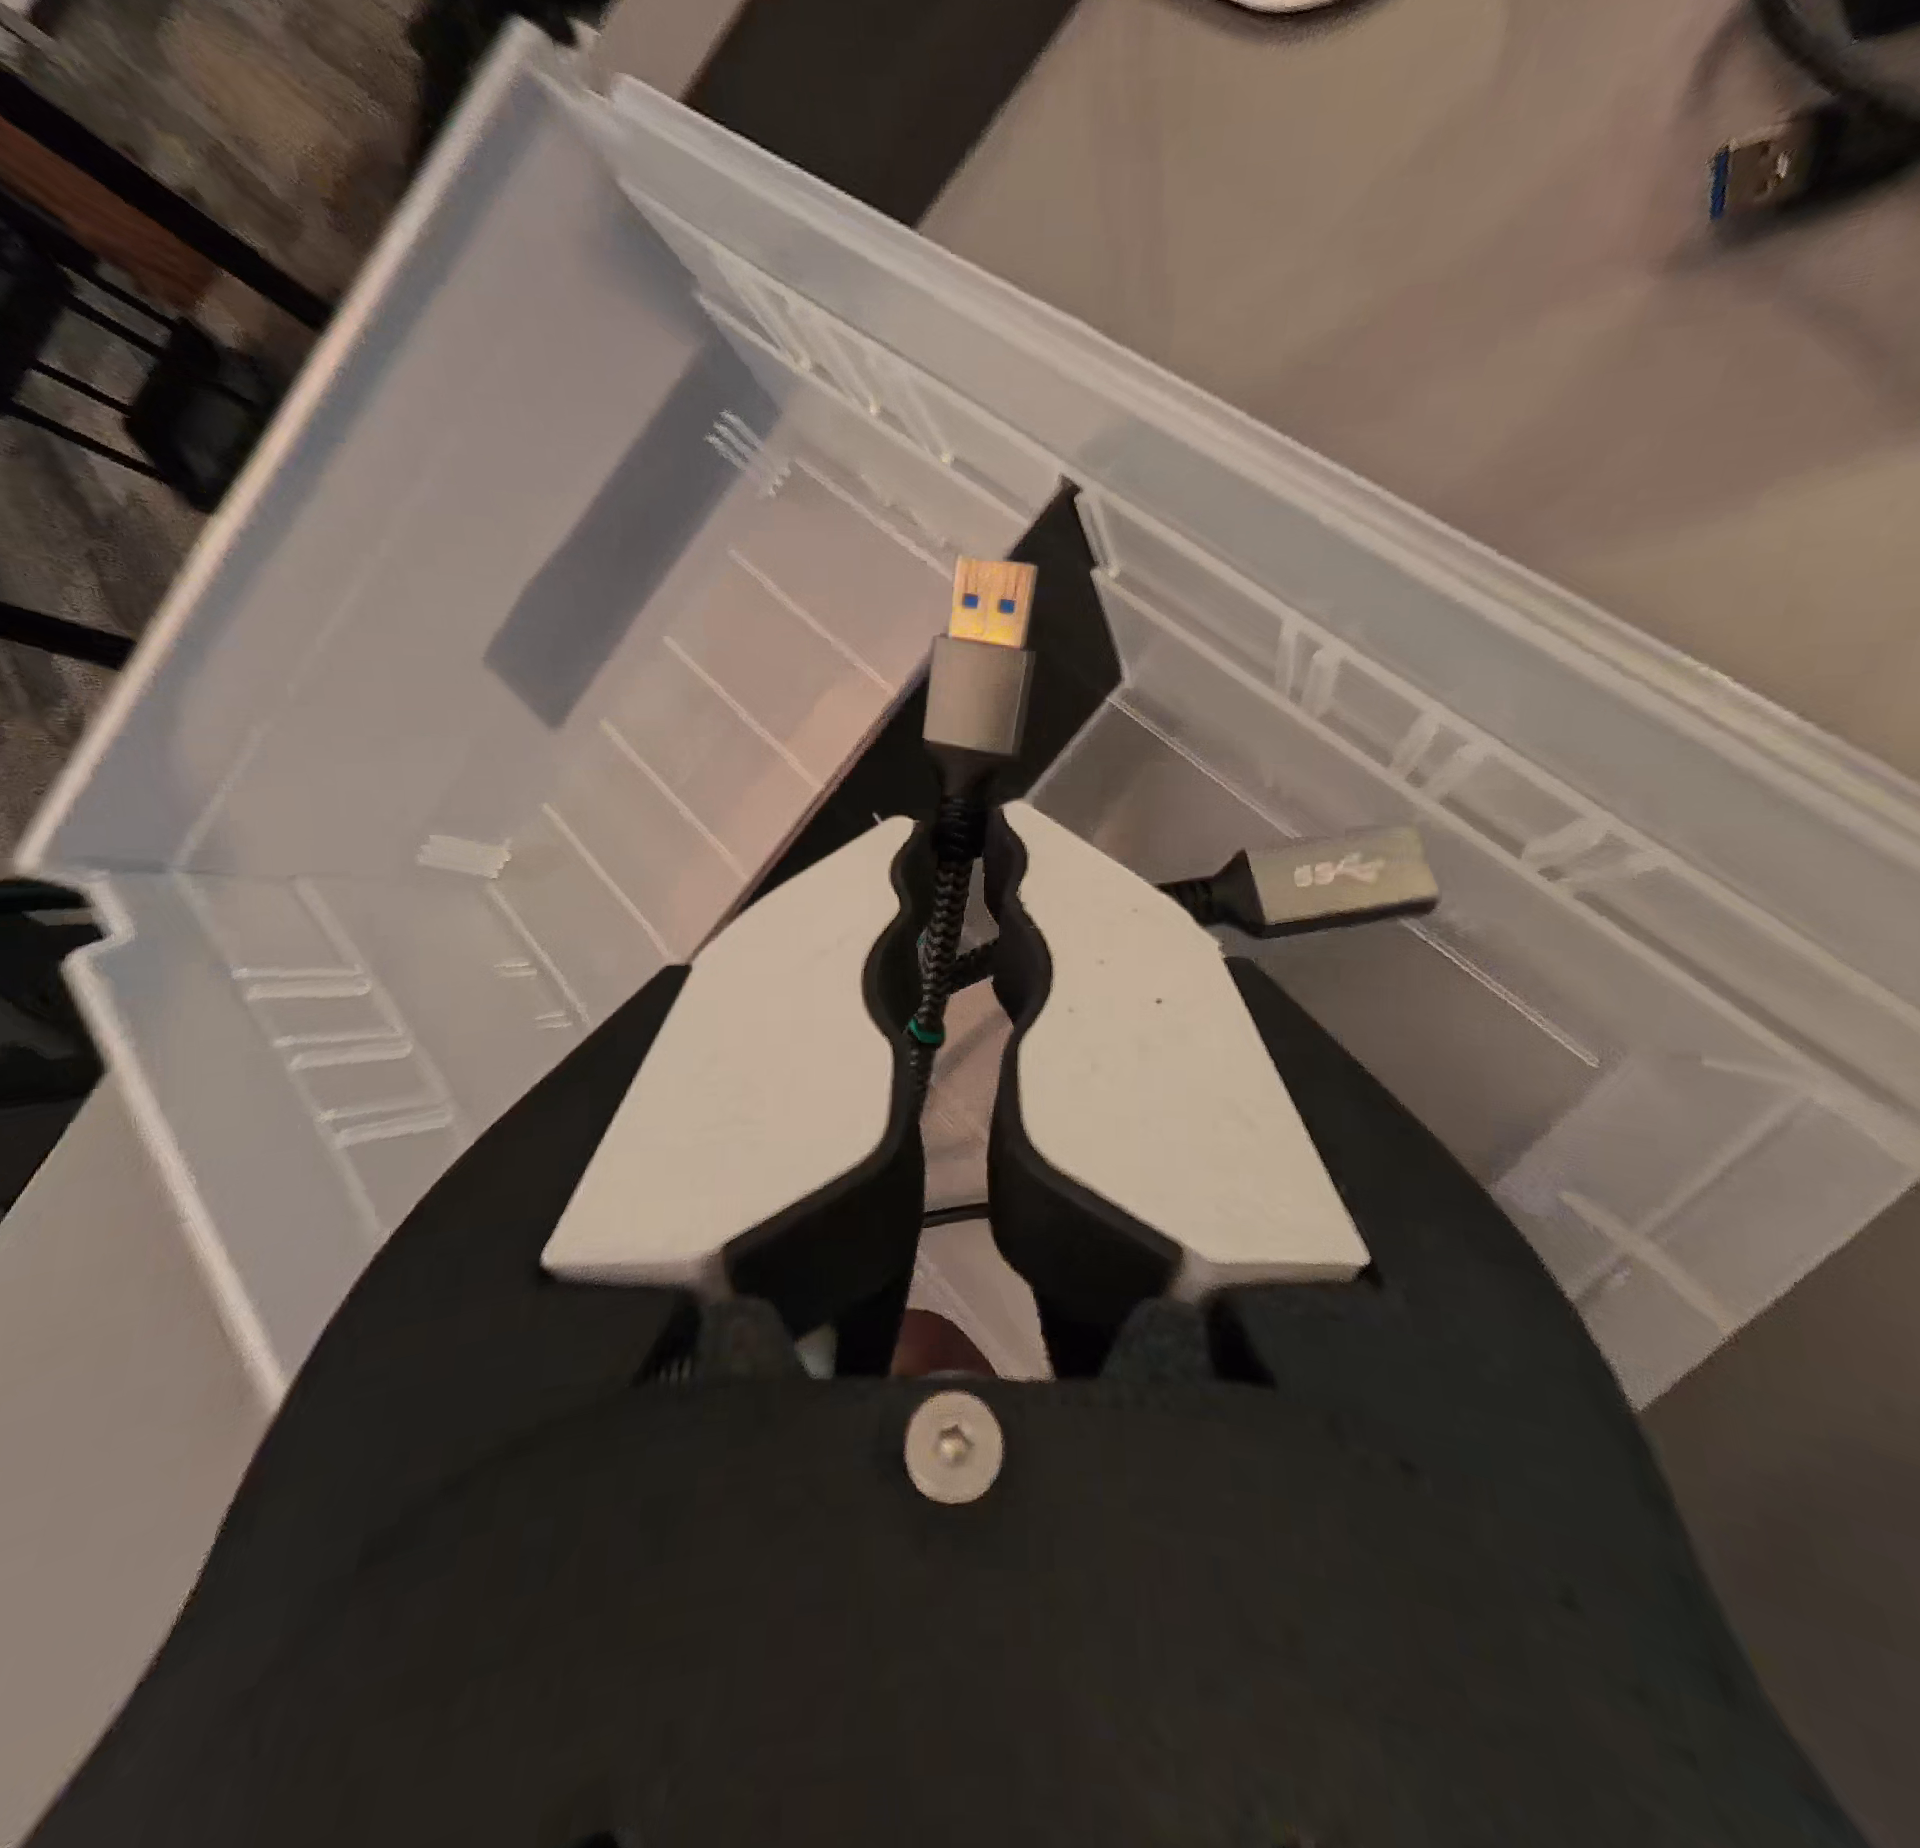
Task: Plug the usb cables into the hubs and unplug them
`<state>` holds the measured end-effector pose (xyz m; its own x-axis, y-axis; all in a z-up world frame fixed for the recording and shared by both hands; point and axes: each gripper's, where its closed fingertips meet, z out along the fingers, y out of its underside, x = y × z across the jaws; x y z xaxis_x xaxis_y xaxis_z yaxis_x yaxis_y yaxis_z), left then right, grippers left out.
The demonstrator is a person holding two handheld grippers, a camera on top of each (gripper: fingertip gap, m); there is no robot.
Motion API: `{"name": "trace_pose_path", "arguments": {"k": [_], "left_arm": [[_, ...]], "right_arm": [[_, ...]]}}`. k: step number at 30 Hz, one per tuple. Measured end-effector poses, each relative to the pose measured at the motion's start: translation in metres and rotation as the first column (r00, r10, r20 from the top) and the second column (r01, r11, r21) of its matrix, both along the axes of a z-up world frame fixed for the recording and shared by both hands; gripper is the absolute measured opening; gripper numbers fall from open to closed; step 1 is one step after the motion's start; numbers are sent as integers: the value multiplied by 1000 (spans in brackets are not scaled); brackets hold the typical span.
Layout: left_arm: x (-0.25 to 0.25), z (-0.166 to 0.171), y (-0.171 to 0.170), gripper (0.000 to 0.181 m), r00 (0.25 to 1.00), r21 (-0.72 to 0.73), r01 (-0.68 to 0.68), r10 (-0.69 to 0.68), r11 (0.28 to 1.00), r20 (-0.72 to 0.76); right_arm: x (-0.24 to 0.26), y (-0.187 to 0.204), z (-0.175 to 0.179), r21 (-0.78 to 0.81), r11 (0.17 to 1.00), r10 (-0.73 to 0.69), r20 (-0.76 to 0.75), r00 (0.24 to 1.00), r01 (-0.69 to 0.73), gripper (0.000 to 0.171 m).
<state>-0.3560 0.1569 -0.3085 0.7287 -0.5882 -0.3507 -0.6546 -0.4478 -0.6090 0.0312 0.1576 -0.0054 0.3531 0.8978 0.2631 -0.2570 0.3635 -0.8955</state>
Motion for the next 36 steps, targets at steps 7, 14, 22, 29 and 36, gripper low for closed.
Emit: {"name": "trace_pose_path", "arguments": {"k": [7, 14, 22, 29, 36], "left_arm": [[-8, 21, -7, 9, 998, 101, -40, 34, 994, 58], [-16, 54, -21, 8, 992, 219, -95, 74, 971, 105], [-11, 121, -33, 8, 988, 371, -139, 102, 918, 118], [24, 182, -48, 9, 979, 523, -163, 72, 837, 190], [76, 222, -58, 9, 969, 637, -124, -43, 761, 241]], "right_arm": [[-25, 1, -10, -11, 1000, 25, 54, 998, -24, 27], [-34, -4, -11, 7, 1000, 21, 84, 996, -21, 28], [-29, -9, -4, 24, 1000, 13, 70, 998, -14, 28], [-19, -6, 1, 17, 1000, -7, 40, 999, 7, 28], [-26, -10, 1, 19, 1000, -2, 50, 999, 1, 28]]}}
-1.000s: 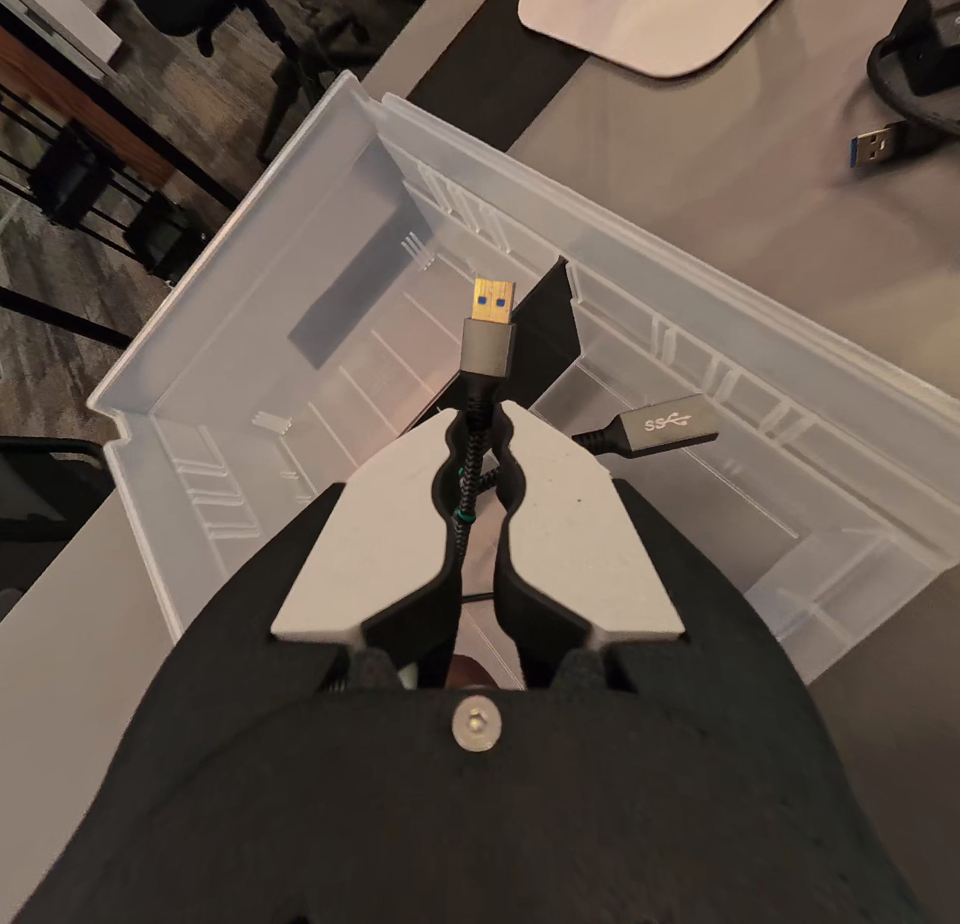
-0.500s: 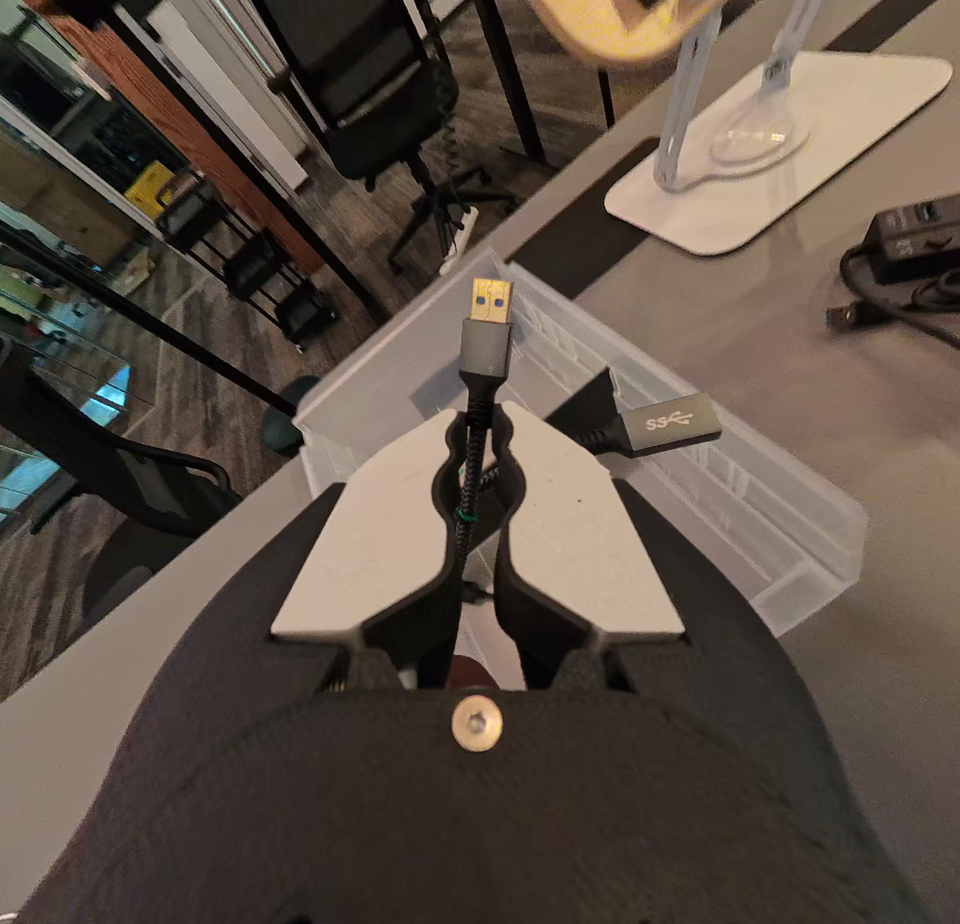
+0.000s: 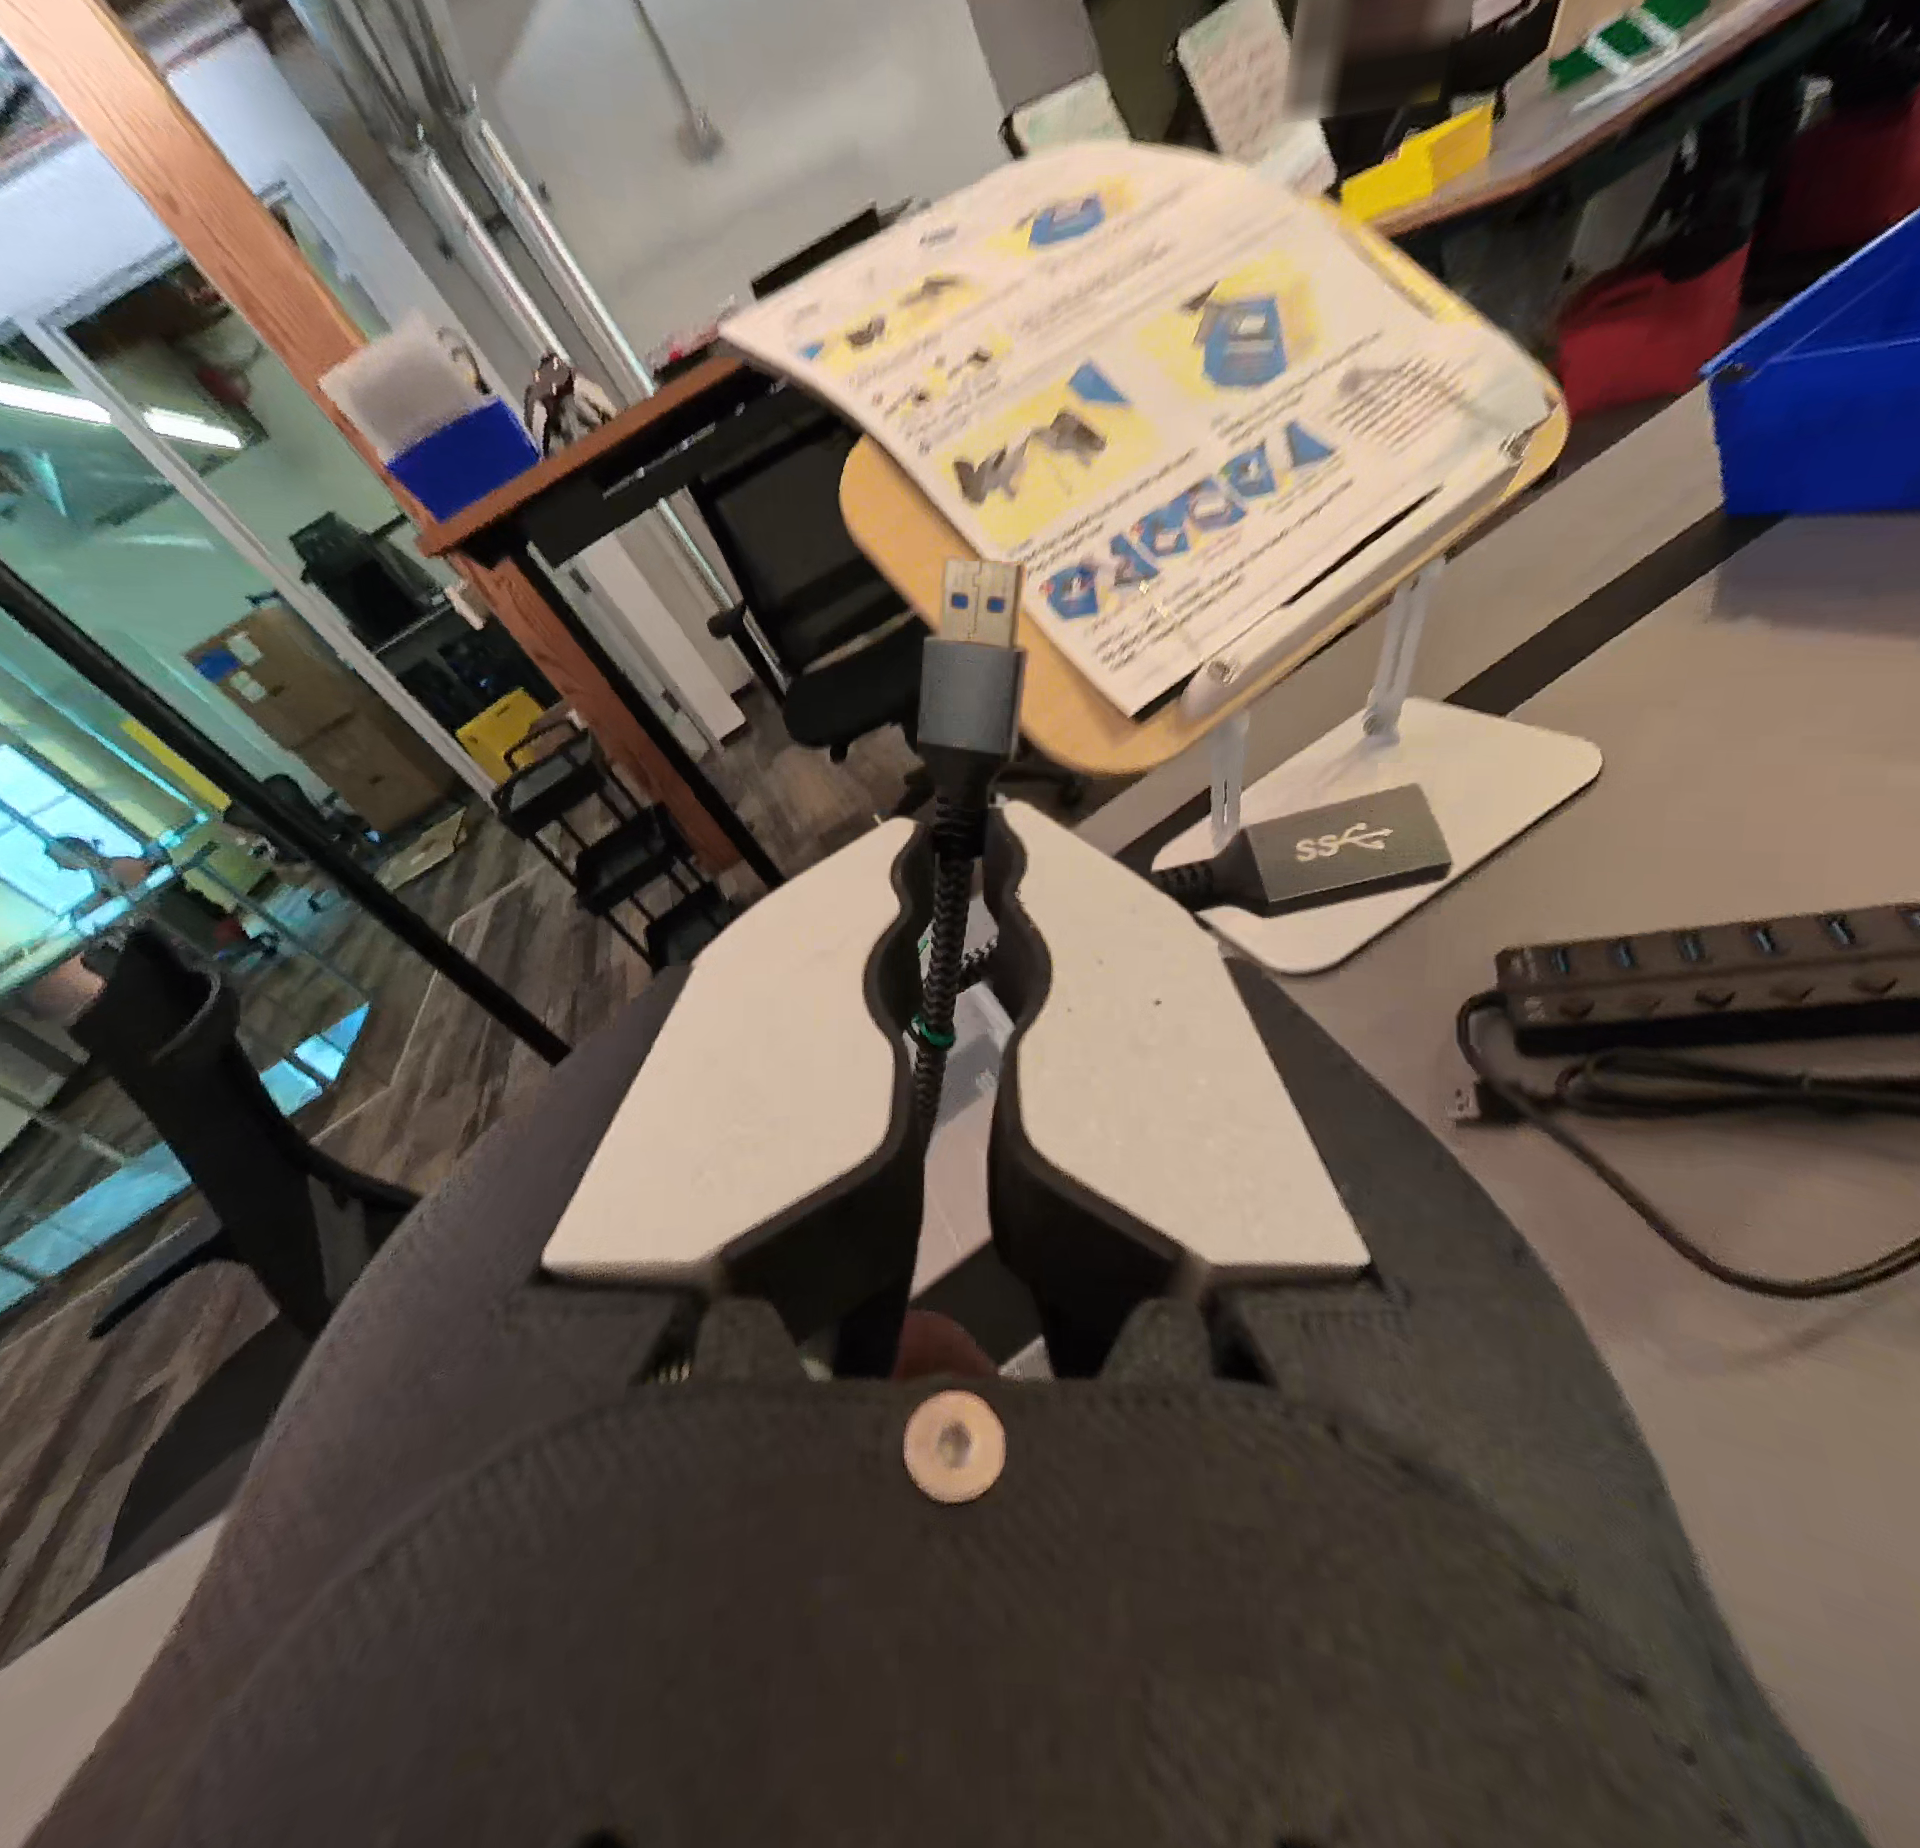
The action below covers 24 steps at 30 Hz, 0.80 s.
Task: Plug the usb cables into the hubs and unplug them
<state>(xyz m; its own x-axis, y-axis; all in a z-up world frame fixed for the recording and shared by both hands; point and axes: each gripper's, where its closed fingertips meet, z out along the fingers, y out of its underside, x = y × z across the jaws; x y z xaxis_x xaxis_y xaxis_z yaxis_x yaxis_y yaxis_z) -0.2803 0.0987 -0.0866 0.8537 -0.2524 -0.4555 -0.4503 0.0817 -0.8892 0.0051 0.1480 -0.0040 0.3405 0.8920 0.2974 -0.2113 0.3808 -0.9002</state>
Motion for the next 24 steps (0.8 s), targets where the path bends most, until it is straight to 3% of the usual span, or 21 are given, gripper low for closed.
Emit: {"name": "trace_pose_path", "arguments": {"k": [15, 24], "left_arm": [[117, 78, 9, 9, 952, 260, 299, -306, 918, -17], [147, 79, 10, 9, 928, 323, 367, -364, 872, -72]], "right_arm": [[-52, -16, -16, 19, 999, 42, 123, 992, -45, 28], [-72, -12, -30, 10, 999, 37, 175, 984, -39, 28]]}}
